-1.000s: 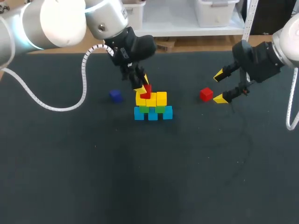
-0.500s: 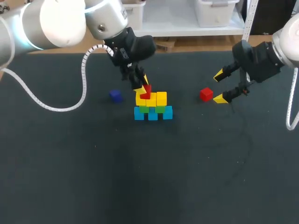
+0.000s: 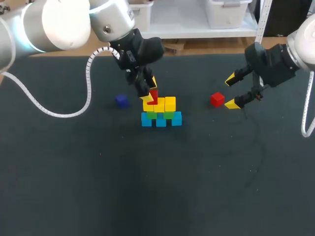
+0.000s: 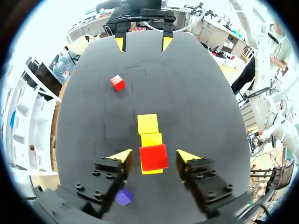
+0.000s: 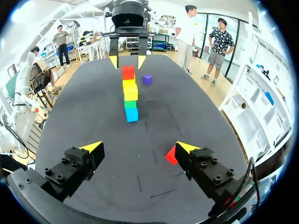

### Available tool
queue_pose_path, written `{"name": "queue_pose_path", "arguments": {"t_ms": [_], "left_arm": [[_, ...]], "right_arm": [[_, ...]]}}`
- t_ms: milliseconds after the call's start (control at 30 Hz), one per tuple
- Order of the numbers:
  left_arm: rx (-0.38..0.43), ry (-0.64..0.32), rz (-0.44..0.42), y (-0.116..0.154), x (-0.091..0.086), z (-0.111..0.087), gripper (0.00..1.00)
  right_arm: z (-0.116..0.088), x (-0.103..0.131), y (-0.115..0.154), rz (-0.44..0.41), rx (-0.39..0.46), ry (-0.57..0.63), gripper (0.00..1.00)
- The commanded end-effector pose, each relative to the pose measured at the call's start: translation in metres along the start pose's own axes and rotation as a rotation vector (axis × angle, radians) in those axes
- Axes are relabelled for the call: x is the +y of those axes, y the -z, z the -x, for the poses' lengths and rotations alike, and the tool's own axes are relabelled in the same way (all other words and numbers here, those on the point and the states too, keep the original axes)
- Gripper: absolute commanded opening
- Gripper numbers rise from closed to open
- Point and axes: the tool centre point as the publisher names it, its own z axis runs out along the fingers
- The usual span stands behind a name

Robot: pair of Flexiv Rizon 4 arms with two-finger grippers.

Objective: Place the blue cubes, place green cubes on the blue cubes, place the yellow cubes on the green cubes, then place the red cubes on the yellow cubes, and place purple cube on the red cubes.

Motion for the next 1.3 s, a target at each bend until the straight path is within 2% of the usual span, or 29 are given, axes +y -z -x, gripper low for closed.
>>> {"name": "queue_pose_path", "arguments": {"t_ms": [33,100,200,467,533,667,700,767,833,1033,1167,1233,1300], "left_arm": [[0.0,0.001,0.001,0.001,0.001,0.0,0.88],[-0.003,0.0,0.005,0.003,0.001,0.0,0.91],[-0.005,-0.004,0.011,0.005,0.001,0.001,0.81],[0.001,0.018,0.034,0.013,-0.002,-0.008,0.74],[0.002,0.026,0.043,0.017,-0.004,-0.012,0.68],[0.005,0.041,0.068,0.027,-0.01,-0.019,0.67],[0.0,0.044,0.077,0.03,-0.012,-0.021,0.7],[-0.007,0.047,0.095,0.035,-0.017,-0.026,0.89],[-0.025,0.063,0.116,0.041,-0.021,-0.034,1.0],[-0.05,0.087,0.178,0.052,-0.034,-0.061,1.0],[-0.074,0.046,0.19,0.055,-0.039,-0.074,1.0],[-0.131,0.041,0.198,0.058,-0.041,-0.08,1.0],[-0.125,0.01,0.189,0.058,-0.043,-0.086,1.0]], "right_arm": [[0.0,-0.001,-0.001,0.002,-0.003,0.001,1.0],[0.0,-0.001,-0.001,0.002,-0.003,0.001,1.0],[0.0,-0.001,-0.001,0.002,-0.003,0.001,1.0],[0.0,-0.001,-0.001,0.002,-0.003,0.001,1.0],[0.0,-0.001,-0.001,0.002,-0.003,0.001,1.0],[0.0,-0.001,-0.001,0.002,-0.003,0.001,1.0],[0.0,-0.001,-0.001,0.002,-0.003,0.001,1.0],[0.0,-0.001,-0.001,0.002,-0.003,0.001,1.0],[0.0,-0.001,-0.001,0.002,-0.003,0.001,1.0],[0.0,-0.001,-0.001,0.002,-0.003,0.001,1.0],[0.0,-0.001,-0.001,0.002,-0.003,0.001,1.0],[0.0,-0.001,-0.001,0.002,-0.003,0.001,1.0],[0.0,-0.001,-0.001,0.002,-0.003,0.001,1.0]]}}
